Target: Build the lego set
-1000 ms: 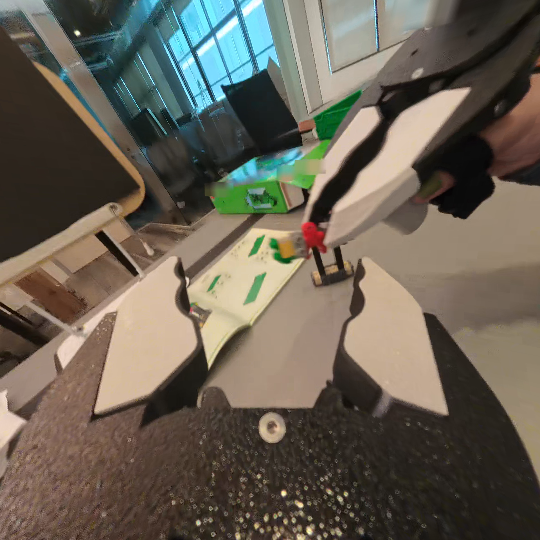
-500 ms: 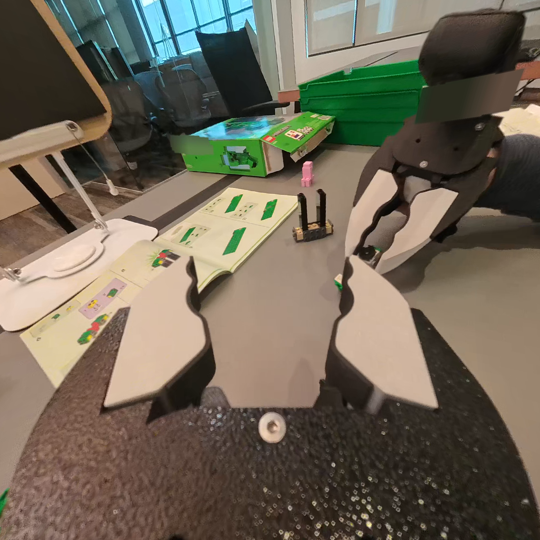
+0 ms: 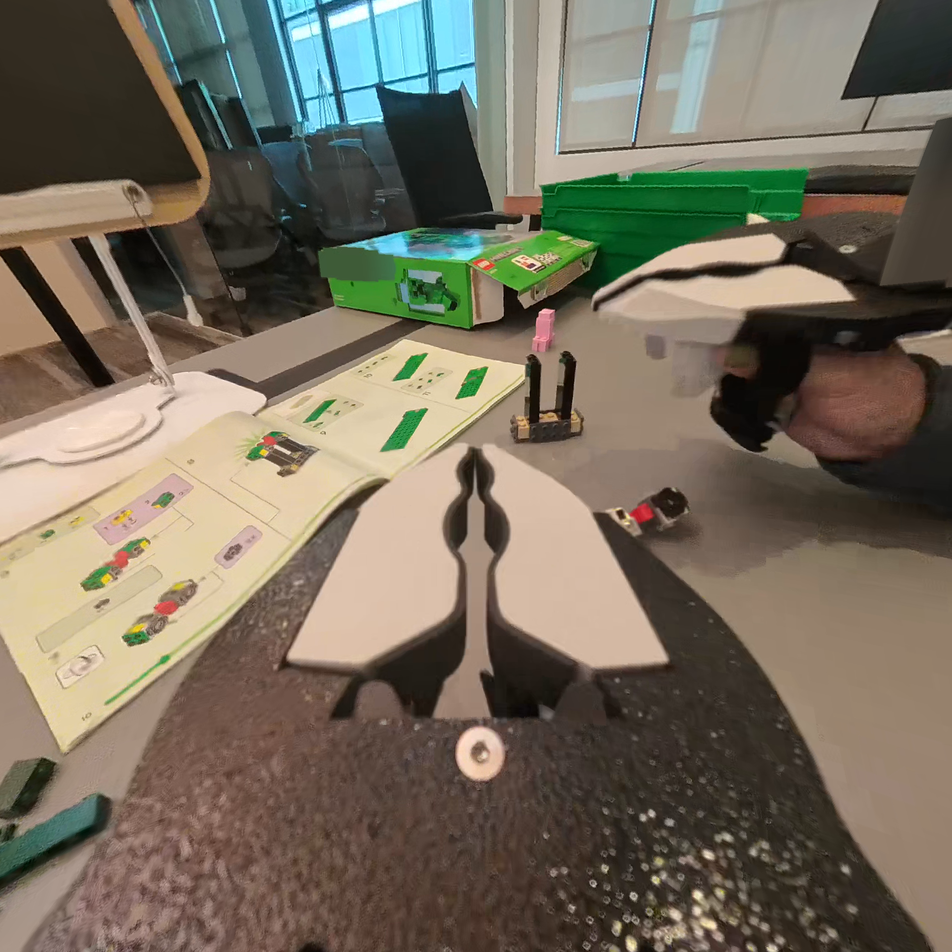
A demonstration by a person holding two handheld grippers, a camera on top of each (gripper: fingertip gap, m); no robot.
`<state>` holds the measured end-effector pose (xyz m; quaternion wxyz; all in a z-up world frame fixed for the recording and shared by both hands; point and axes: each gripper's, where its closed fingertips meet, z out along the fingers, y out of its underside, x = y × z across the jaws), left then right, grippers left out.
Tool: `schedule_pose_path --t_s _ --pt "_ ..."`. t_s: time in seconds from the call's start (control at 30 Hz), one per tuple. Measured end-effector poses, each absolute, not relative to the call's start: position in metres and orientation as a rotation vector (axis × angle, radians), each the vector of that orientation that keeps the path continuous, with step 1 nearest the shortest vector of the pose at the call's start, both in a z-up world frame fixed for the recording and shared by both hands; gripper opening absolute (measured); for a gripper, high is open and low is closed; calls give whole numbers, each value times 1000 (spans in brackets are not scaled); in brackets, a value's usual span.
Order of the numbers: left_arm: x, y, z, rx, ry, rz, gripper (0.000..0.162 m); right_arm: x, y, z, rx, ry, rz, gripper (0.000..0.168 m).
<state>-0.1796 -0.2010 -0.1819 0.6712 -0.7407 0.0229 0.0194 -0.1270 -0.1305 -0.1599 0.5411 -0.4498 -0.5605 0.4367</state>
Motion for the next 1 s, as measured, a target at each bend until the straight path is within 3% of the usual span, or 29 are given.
schedule_pose_path --t_s 0.03,0.57,0.77,1.0 --pt "-183 -201 -181 -1666 46 83 0 -130 -127 -159 -1082 -1282 959 0" --pt "-233 -218 -165 -1589 22 572 0 -154 -178 -157 -909 -1292 890 0" --pt "-231 -215 -168 -1610 92 606 0 -153 -201 -157 -837 -1319 888 0" --pt "-222 -270 -144 -1669 263 365 0 -152 -231 -158 -831 -1380 1015 0"
